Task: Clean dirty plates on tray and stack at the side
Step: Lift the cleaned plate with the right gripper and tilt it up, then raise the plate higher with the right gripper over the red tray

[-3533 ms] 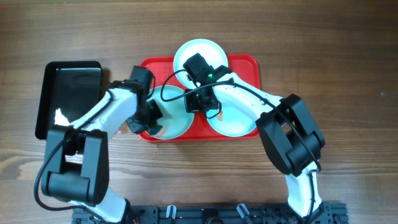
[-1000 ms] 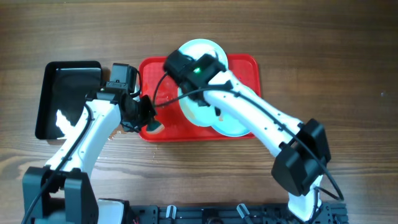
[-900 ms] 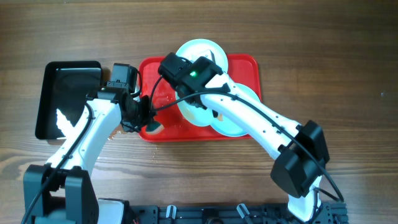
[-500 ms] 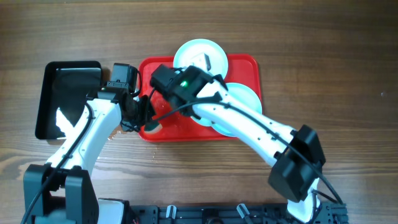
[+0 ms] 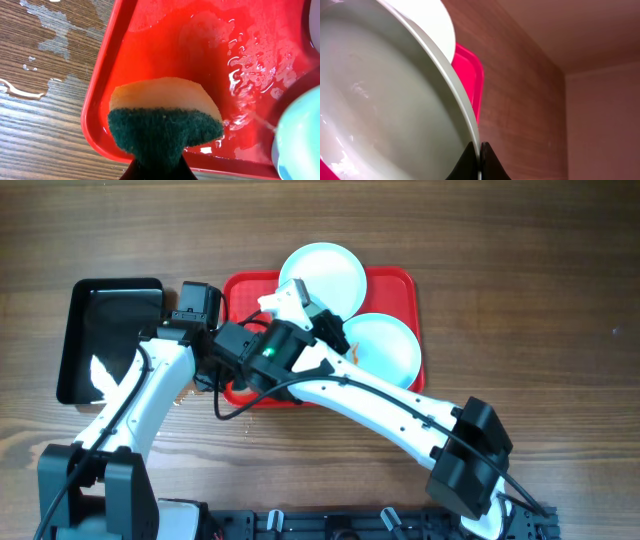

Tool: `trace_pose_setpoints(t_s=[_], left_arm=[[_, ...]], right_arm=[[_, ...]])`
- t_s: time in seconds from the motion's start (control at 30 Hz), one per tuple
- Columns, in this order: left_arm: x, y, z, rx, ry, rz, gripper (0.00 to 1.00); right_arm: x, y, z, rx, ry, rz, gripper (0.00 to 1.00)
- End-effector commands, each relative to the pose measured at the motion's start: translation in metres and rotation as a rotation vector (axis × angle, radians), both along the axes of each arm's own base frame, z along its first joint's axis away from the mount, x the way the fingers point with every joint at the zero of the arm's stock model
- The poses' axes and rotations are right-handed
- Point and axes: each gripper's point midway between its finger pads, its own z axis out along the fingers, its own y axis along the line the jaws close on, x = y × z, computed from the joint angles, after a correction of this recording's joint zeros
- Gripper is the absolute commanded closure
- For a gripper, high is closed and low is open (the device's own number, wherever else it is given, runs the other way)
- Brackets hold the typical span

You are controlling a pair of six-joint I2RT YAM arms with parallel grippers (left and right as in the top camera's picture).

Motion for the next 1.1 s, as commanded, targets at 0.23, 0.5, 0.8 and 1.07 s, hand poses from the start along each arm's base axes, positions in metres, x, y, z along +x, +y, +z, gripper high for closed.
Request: trace_pose_setpoints(t_s=[0.23, 0.5, 0.8, 1.07], left_arm=[[-0.002, 0.004, -0.004, 0.014, 0.009, -0.006, 0.96], [-0.002, 0.004, -0.004, 0.013, 0.009, -0.006, 0.96], [-0.001, 0.004, -0.004, 0.014, 0.008, -0.006, 0.96], [-0.001, 0.004, -0.004, 0.013, 0.008, -0.006, 0.96]], right_arm=[[0.008, -0.003, 0.028, 0.016, -0.108, -0.013, 0.96], [0.010, -0.003, 0.031, 0.023, -0.135, -0.019, 0.96], [0.017, -0.008, 0.050, -0.086, -0.211, 0.007, 0.96], [0.017, -0.008, 0.050, -0.089, -0.211, 0.009, 0.96]])
